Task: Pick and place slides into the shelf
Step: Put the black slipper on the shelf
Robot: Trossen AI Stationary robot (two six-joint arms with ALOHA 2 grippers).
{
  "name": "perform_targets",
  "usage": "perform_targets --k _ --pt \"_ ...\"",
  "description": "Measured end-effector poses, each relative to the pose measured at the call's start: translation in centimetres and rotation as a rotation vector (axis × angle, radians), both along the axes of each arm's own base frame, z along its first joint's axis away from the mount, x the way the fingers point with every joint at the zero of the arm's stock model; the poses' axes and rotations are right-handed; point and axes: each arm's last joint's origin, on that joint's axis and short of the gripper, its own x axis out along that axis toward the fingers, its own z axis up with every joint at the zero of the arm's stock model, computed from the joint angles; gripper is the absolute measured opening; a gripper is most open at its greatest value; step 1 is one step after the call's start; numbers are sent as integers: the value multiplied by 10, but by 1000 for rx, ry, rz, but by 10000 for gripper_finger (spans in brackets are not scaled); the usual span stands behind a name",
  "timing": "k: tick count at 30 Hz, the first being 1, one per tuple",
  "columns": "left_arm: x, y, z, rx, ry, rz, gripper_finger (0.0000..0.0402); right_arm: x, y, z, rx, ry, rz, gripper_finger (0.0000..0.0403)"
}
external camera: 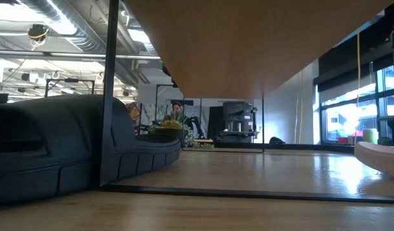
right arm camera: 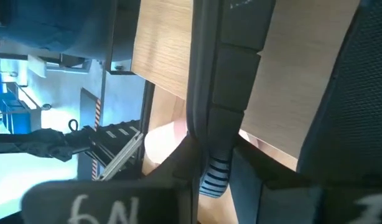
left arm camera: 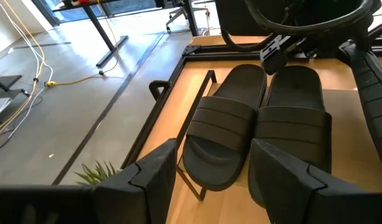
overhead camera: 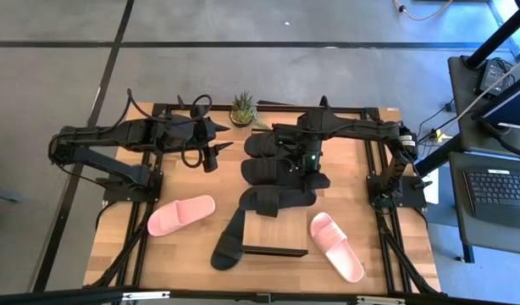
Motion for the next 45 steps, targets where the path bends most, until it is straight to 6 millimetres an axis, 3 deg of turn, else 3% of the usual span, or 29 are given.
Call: perform_targets --k 14,27,35,45 --pt "-1 0 -2 -1 23 0 195 2 1 -17 90 50 -35 66" --pt "-1 0 -2 -2 23 1 195 1 1 -18 85 56 -40 143" --pt "-1 0 -2 -3 22 1 195 0 -1 -17 -12 48 -31 185" --pt "-1 0 -2 -3 22 1 195 0 -4 -18 -130 78 -56 187"
